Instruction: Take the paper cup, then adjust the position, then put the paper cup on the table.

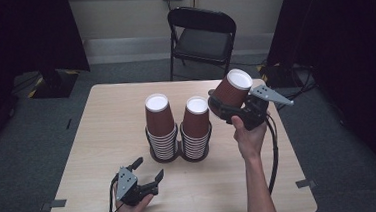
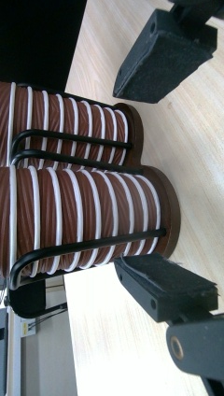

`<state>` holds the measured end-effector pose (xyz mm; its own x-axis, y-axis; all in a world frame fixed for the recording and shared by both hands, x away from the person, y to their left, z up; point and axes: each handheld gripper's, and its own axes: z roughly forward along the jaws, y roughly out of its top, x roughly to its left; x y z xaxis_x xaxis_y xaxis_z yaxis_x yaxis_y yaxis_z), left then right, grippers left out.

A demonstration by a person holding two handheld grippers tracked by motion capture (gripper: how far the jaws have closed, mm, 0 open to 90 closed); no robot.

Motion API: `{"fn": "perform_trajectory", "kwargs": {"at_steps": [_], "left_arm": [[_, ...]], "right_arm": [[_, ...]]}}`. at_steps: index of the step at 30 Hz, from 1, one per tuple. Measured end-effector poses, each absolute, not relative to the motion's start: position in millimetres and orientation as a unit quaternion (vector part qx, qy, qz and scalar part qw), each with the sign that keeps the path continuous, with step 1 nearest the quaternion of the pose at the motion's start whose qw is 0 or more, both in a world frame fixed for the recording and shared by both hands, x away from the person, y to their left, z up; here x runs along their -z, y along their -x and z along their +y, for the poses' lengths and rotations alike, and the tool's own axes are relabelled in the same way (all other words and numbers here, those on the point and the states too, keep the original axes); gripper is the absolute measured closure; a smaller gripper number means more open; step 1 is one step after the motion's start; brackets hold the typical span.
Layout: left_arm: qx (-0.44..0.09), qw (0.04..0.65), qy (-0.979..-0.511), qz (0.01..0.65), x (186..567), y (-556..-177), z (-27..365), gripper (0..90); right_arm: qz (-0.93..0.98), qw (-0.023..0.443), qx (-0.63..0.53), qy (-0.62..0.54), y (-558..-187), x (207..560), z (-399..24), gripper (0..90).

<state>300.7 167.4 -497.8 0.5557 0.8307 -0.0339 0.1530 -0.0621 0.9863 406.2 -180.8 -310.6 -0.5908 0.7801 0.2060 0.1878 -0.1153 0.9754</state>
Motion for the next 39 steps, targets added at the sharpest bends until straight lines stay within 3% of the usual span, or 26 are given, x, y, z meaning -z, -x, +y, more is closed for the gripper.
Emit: {"fn": "perform_trajectory", "kwargs": {"at_steps": [11, 20, 31, 39], "left_arm": [[-0.283, 0.582, -0.655, 0.390, 497.9, -302.8, 170.9, 16.5], [-0.253, 0.595, -0.670, 0.366, 495.7, -302.9, 167.3, 15.6], [-0.234, 0.599, -0.677, 0.357, 492.8, -303.8, 162.7, 17.5], [-0.220, 0.608, -0.684, 0.339, 486.8, -304.0, 159.7, 21.4]], "right_arm": [[0.606, 0.204, -0.641, -0.425, -391.1, 340.8, -195.7, 14.1], [0.608, 0.194, -0.637, -0.433, -375.3, 366.3, -199.8, 14.1], [0.620, 0.180, -0.629, -0.433, -346.3, 387.3, -187.1, 14.0], [0.635, 0.137, -0.631, -0.424, -341.9, 404.4, -175.5, 14.1]]}}
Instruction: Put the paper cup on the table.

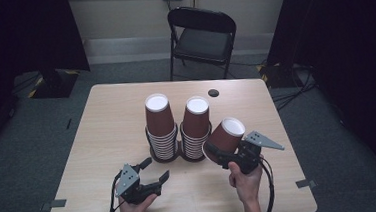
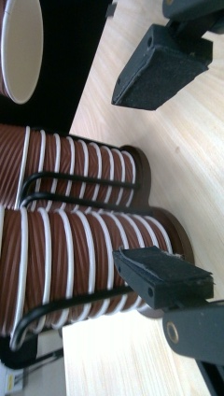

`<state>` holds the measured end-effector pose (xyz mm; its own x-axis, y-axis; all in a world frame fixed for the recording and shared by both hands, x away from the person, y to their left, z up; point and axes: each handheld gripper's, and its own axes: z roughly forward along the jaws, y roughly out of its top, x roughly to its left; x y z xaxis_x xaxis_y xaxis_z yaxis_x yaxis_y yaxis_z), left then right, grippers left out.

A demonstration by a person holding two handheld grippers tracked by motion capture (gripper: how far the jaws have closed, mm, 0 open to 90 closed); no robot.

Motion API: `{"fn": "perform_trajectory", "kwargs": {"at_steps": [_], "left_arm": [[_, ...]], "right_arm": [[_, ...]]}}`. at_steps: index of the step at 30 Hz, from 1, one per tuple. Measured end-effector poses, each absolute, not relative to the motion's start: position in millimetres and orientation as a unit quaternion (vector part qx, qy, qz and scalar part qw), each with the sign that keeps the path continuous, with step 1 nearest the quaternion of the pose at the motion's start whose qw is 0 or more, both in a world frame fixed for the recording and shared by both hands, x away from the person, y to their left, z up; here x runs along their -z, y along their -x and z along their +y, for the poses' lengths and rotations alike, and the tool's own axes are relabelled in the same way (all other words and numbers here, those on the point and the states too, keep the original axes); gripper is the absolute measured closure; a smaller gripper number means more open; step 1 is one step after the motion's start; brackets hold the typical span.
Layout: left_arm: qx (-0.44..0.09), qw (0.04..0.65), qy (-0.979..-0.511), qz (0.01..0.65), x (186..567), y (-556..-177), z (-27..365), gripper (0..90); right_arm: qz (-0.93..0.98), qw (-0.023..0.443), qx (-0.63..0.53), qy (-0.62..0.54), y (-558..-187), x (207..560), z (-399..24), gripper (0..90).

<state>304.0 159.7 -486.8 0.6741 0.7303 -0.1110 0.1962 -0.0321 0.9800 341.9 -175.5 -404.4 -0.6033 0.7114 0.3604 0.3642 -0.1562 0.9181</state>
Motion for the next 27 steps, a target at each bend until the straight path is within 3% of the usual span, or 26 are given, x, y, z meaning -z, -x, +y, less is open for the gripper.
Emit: {"fn": "perform_trajectory", "kwargs": {"at_steps": [10, 20, 27], "left_arm": [[-0.213, 0.616, -0.681, 0.334, 492.1, -308.5, 153.5, 23.9], [-0.215, 0.639, -0.669, 0.313, 488.2, -304.2, 148.4, 33.5], [-0.199, 0.642, -0.679, 0.296, 488.3, -305.8, 143.9, 37.5]], "right_arm": [[0.627, 0.095, -0.649, -0.420, -332.9, 416.5, -161.4, 14.1], [0.599, 0.021, -0.671, -0.436, -328.0, 435.7, -152.2, 14.1], [0.589, 0.005, -0.676, -0.443, -325.0, 443.7, -148.2, 14.1]]}}
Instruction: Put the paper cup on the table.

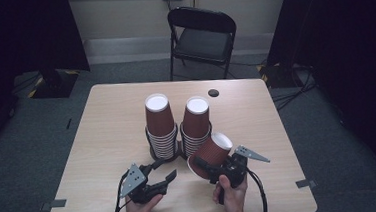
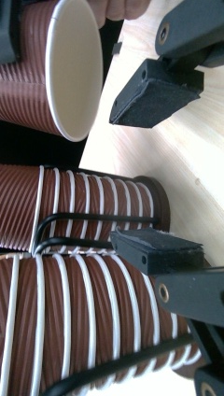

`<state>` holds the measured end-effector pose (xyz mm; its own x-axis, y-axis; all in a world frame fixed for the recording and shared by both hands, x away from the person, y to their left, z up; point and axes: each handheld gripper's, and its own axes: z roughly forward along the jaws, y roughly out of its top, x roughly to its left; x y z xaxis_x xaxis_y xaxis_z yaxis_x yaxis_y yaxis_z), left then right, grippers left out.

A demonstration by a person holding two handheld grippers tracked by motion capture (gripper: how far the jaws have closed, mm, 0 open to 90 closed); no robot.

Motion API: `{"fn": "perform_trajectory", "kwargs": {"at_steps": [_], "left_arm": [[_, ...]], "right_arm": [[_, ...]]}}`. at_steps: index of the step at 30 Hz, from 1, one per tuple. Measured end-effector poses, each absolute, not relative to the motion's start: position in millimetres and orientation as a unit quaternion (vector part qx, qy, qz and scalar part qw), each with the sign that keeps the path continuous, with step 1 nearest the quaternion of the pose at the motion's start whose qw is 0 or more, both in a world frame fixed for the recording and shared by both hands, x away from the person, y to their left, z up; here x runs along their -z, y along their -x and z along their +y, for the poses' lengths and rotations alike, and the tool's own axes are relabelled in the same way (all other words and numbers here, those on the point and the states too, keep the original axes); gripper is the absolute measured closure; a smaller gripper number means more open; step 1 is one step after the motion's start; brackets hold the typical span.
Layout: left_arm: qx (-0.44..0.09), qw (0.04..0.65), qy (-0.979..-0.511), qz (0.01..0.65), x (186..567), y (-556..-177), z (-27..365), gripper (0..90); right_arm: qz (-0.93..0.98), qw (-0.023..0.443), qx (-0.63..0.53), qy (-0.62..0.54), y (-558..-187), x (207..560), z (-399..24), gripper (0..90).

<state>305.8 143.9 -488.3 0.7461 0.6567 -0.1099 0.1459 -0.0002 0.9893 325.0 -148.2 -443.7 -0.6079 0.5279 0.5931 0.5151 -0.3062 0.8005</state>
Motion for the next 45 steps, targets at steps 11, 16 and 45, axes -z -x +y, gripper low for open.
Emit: {"fn": "perform_trajectory", "kwargs": {"at_steps": [11, 16, 45], "left_arm": [[-0.198, 0.658, -0.680, 0.256, 489.1, -306.7, 134.6, 45.9], [-0.195, 0.666, -0.676, 0.248, 489.6, -306.0, 129.2, 49.7], [-0.245, 0.681, -0.655, 0.217, 488.5, -302.8, 111.7, 70.1]], "right_arm": [[0.561, -0.058, -0.690, -0.453, -320.6, 452.4, -143.1, 14.1], [0.558, -0.070, -0.691, -0.454, -321.0, 454.2, -141.7, 14.1], [0.564, -0.149, -0.666, -0.465, -315.3, 473.4, -107.9, 13.9]]}}
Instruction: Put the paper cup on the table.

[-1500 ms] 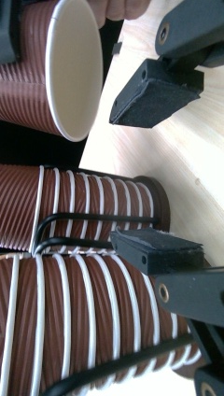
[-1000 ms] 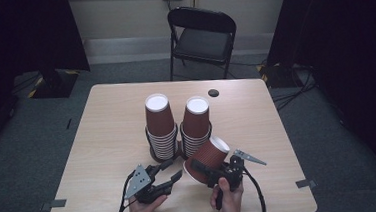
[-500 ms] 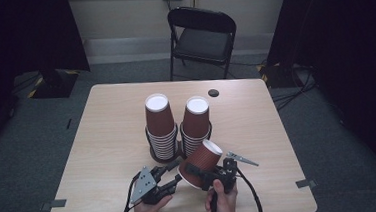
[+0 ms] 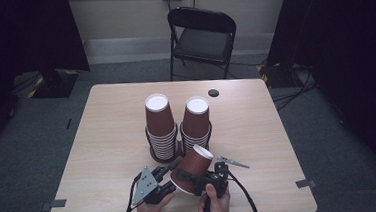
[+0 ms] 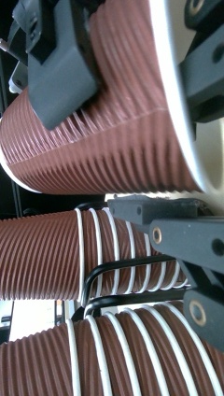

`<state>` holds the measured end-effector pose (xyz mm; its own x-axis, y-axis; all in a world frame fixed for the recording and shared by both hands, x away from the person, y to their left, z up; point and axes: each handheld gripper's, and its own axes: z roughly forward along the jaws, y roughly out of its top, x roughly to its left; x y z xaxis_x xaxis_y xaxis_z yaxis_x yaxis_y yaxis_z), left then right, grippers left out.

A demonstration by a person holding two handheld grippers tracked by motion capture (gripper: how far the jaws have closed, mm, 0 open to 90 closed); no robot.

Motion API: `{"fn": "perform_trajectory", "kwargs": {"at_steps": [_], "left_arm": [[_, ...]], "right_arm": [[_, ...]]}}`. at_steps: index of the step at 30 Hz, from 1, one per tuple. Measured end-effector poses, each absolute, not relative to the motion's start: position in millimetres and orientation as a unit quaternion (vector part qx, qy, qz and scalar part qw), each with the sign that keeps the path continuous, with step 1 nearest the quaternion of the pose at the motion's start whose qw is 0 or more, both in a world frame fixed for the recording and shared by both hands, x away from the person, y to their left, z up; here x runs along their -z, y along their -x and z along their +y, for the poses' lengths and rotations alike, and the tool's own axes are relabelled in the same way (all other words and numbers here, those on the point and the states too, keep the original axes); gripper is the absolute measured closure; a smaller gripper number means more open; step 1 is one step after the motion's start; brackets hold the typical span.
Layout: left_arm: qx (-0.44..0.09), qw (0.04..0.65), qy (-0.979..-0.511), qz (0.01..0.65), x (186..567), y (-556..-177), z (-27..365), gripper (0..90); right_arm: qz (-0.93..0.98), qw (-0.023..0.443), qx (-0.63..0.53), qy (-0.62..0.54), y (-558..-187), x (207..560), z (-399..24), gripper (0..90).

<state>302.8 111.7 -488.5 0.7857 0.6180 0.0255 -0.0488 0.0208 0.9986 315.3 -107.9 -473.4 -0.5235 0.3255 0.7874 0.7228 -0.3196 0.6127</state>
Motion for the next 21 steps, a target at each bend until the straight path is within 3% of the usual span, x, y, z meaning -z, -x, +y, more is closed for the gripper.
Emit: {"fn": "perform_trajectory", "kwargs": {"at_steps": [10, 21], "left_arm": [[-0.259, 0.672, -0.658, 0.218, 491.9, -303.1, 114.4, 84.4], [-0.245, 0.675, -0.662, 0.216, 492.1, -302.1, 114.0, 85.7]], "right_arm": [[-0.569, 0.160, 0.660, 0.463, -314.9, 476.4, -100.0, 10.8], [-0.560, 0.144, 0.670, 0.466, -316.9, 470.8, -107.9, 12.1]]}}
